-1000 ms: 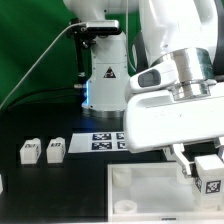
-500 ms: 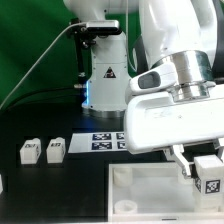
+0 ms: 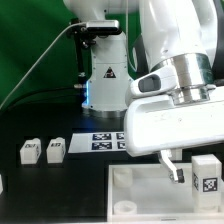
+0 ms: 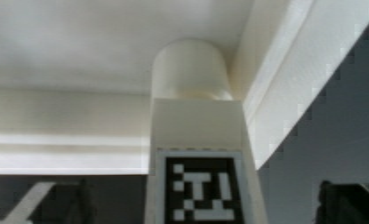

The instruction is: Assemble one leg

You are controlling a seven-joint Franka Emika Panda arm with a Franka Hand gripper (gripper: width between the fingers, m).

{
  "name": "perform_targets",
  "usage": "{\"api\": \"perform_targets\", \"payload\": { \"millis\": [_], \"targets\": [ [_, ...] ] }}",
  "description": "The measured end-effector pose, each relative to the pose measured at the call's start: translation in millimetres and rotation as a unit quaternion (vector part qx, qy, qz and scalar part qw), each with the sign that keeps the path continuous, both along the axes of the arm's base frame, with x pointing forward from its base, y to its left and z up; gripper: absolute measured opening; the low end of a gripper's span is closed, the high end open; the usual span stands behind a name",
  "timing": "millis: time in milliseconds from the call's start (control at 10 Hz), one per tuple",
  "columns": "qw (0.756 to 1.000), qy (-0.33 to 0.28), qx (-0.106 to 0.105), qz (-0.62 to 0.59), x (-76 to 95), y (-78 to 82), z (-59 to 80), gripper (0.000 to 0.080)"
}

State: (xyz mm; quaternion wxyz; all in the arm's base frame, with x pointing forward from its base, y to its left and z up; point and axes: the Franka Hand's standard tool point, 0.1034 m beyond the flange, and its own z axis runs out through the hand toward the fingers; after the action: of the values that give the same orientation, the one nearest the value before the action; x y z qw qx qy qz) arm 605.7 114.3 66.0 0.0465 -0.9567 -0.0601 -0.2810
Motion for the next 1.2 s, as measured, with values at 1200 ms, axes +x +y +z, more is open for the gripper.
{"api": "perform_targets", "payload": {
  "millis": [1200],
  "targets": [
    [0.985,0.170,0.005,0.014,17.5,5.1,20.0,0.0649]
  ]
}}
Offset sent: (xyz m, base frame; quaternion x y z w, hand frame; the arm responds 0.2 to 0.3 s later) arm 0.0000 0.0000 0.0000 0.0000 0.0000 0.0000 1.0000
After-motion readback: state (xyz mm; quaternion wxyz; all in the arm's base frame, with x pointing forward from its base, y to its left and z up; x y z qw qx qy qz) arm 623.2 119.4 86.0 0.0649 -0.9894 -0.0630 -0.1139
